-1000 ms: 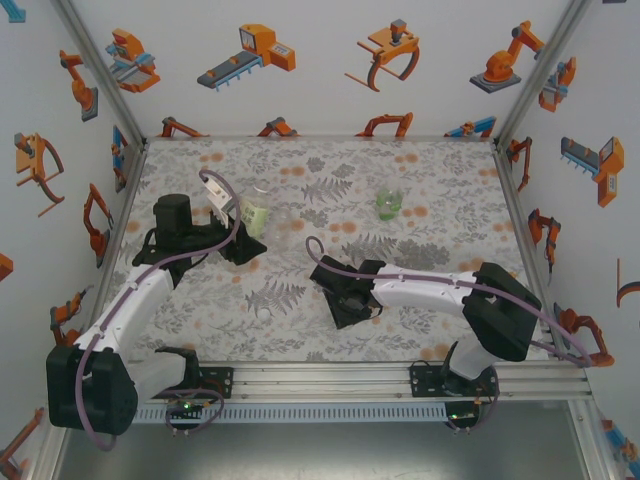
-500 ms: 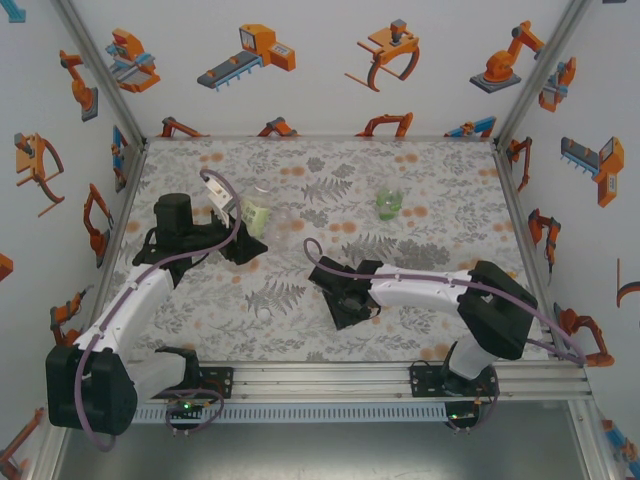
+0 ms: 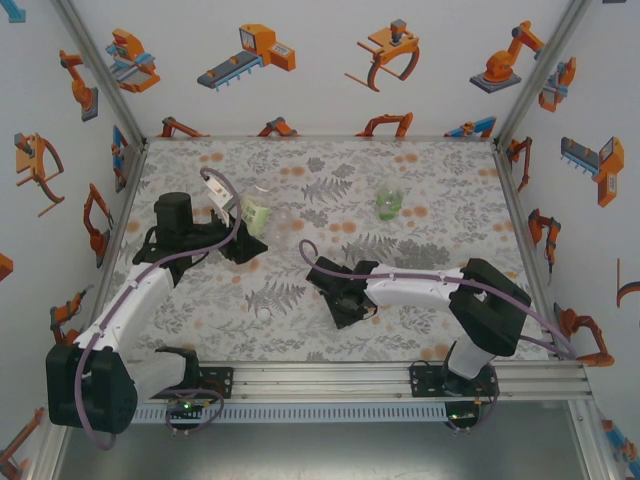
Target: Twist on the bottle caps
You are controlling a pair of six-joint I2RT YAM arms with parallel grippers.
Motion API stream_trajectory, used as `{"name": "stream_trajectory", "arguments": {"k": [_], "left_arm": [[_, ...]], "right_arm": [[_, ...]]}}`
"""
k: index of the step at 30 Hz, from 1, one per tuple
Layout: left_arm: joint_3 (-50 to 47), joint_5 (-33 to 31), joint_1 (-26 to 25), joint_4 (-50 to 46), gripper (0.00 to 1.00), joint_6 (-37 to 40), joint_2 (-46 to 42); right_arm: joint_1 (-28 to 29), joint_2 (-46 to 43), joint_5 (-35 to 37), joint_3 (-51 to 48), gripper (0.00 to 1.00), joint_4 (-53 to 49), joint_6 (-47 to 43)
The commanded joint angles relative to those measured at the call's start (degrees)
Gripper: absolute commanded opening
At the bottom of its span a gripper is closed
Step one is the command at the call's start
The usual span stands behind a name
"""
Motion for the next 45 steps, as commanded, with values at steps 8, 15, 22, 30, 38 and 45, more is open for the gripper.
{"name": "stream_trajectory", "arguments": {"k": [8,15,22,30,38,45], "left_arm": [[0.95,0.85,-0.71,0.70,0.00,0.73,0.20],[-0.39,0.98,-1.74,5.99,0.00,-7.18,-1.03],[-0.16,4.96,-3.99,18.64,0.00,-22.45,-3.21],[1.75,2.21,-8.00,20.38,0.00,-30.37,-6.94],[3.94,-2.24,-9.37,12.86,0.00,-31.79,-9.88],[5.44,-5.31,-9.41,6.69,0.00,-31.30,-12.66]], "right_arm": [[-6.80,-5.81,-12.40,-6.30,0.21,10.26,-2.46],[-15.31,-7.85,-21.01,-13.22,0.23,22.26,2.28],[-21.90,-11.58,-20.27,-21.23,0.31,28.02,6.29],[-25.45,-15.86,-16.05,-25.26,0.39,27.32,8.61],[-23.91,-13.67,-13.41,-18.77,0.41,19.92,7.57],[-16.05,-8.77,-2.72,-7.14,0.44,5.58,4.81]]}}
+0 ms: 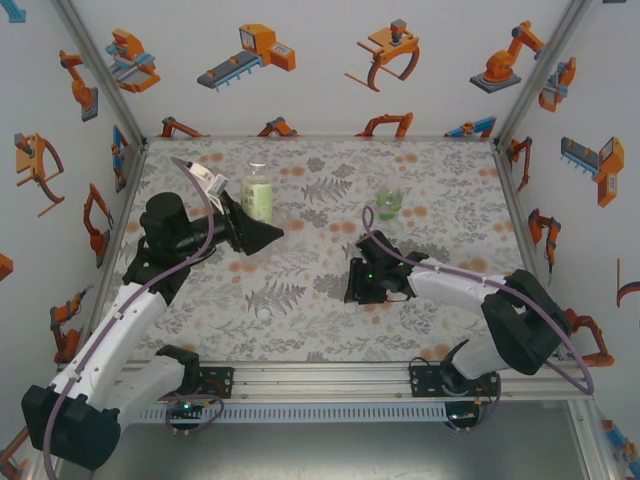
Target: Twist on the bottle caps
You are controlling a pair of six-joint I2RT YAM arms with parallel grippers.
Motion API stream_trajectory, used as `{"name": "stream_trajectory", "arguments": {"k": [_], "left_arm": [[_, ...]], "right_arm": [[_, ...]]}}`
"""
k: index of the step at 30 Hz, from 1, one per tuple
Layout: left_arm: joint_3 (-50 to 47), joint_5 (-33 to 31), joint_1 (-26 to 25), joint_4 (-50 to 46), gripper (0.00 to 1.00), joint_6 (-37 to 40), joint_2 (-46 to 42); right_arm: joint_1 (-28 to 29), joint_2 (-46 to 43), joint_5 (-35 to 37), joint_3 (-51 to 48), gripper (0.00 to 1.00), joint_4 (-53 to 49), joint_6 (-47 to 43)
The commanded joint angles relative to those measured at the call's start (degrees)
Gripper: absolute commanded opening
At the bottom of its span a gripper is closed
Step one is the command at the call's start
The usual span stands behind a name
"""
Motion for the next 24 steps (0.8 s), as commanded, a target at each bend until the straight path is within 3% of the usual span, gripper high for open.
{"name": "stream_trajectory", "arguments": {"k": [1,6,10,24], "left_arm": [[2.14,-1.80,-0.21,-3.48,0.00,-0.36,-1.75],[2.41,-1.78,-0.21,-5.53,0.00,0.45,-2.58],[2.41,-1.83,-0.21,-6.48,0.00,0.77,-3.12],[2.14,-2.60,-0.21,-8.67,0.00,1.70,-4.64]], "right_arm": [[3.69,2.74,8.85,6.08,0.44,-11.17,-2.15],[9.20,7.52,15.91,12.58,0.46,-17.92,-2.49],[11.54,10.07,17.16,15.24,0.44,-19.51,-3.02],[11.91,9.70,17.32,14.46,0.44,-18.02,-2.49]]}}
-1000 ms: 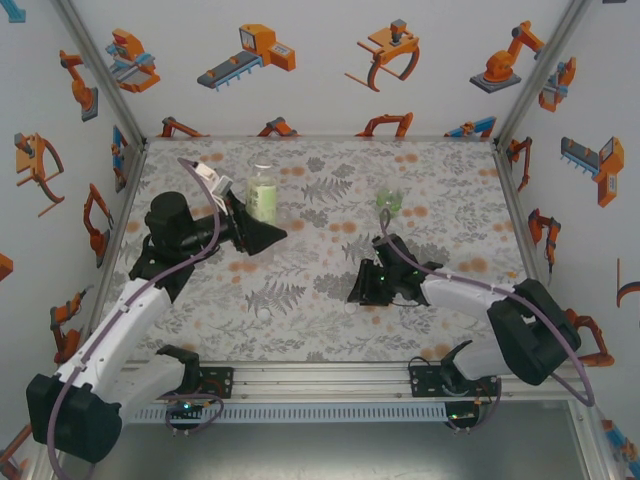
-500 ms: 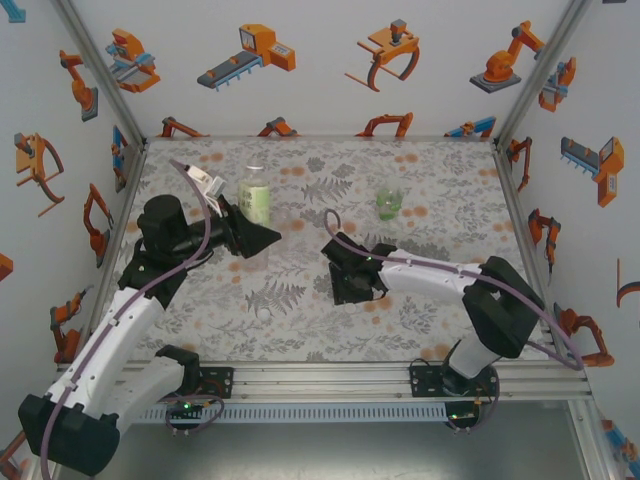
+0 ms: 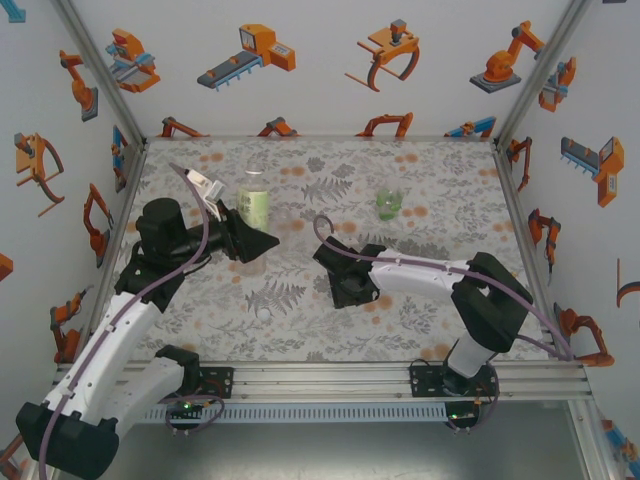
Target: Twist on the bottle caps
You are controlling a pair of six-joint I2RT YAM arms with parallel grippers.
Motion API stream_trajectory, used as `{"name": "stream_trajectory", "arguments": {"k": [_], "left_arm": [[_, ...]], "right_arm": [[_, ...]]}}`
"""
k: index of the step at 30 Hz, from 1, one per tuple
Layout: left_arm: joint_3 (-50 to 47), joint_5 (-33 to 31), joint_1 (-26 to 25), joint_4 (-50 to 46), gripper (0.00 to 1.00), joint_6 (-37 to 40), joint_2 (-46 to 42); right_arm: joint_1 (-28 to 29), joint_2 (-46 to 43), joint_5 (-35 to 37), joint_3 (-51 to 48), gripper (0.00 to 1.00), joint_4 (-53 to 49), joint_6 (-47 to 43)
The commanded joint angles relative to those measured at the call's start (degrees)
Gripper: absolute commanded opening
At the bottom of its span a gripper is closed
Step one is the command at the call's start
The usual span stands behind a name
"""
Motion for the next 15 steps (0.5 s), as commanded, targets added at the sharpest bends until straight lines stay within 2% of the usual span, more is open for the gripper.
{"name": "stream_trajectory", "arguments": {"k": [1,15], "left_arm": [[1.47,-0.42,-0.21,0.32,0.00,1.05,-1.05],[1.29,-0.49,-0.21,0.85,0.00,0.43,-0.62]], "right_arm": [[0.21,-1.50,1.79,-0.44,0.44,-1.14,-0.38],[-0.06,-2.02,0.79,-1.99,0.47,-0.20,1.11]]}}
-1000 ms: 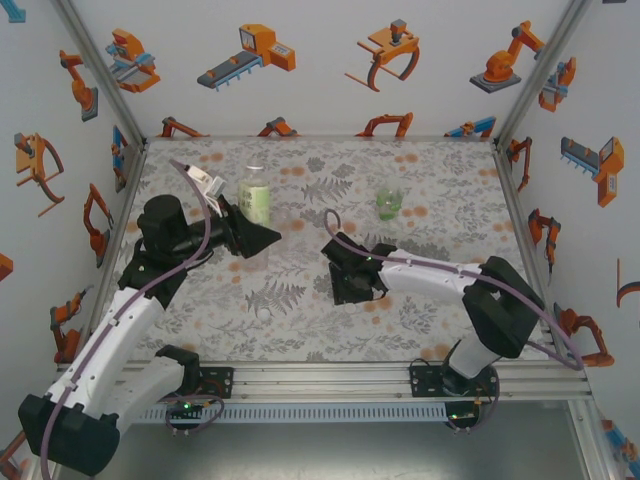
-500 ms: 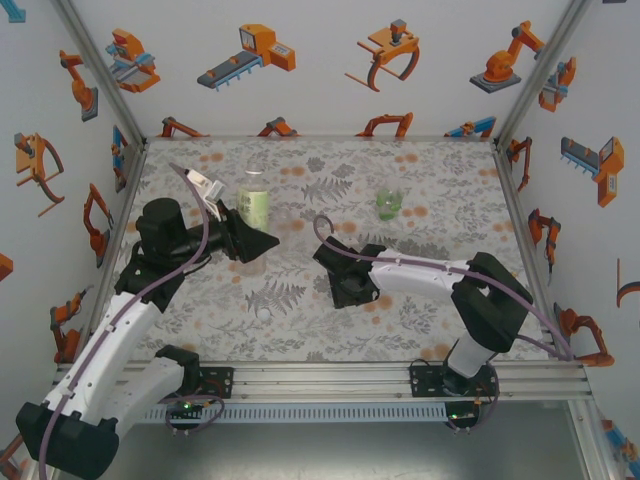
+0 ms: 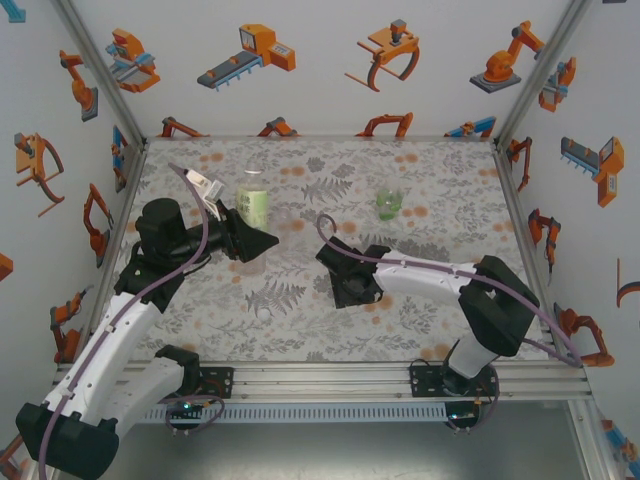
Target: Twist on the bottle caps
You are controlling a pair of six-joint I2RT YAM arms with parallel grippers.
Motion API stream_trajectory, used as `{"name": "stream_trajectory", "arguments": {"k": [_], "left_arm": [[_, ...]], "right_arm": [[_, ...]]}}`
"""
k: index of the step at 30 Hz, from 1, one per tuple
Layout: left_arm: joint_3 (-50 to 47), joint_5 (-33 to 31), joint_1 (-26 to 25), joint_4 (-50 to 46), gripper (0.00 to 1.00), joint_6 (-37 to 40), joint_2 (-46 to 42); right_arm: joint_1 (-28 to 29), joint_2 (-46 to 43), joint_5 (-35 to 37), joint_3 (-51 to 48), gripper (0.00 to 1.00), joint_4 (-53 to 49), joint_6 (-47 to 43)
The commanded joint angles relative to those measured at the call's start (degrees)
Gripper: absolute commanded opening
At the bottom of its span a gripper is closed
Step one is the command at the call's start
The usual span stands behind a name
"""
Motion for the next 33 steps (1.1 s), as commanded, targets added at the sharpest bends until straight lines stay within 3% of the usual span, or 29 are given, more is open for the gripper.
{"name": "stream_trajectory", "arguments": {"k": [1,23,33], "left_arm": [[1.29,0.30,-0.21,0.71,0.00,0.35,-0.43],[0.72,0.31,-0.17,1.19,0.00,-0.56,-0.26],[0.67,-0.03,-0.21,0.73,0.00,-0.33,-0.34]], "right_arm": [[-0.19,0.35,0.38,-0.64,0.47,-0.47,0.76],[-1.99,2.85,-3.90,-2.56,0.40,2.89,0.41],[-1.99,2.78,-4.34,-1.87,0.41,1.36,0.14]]}}
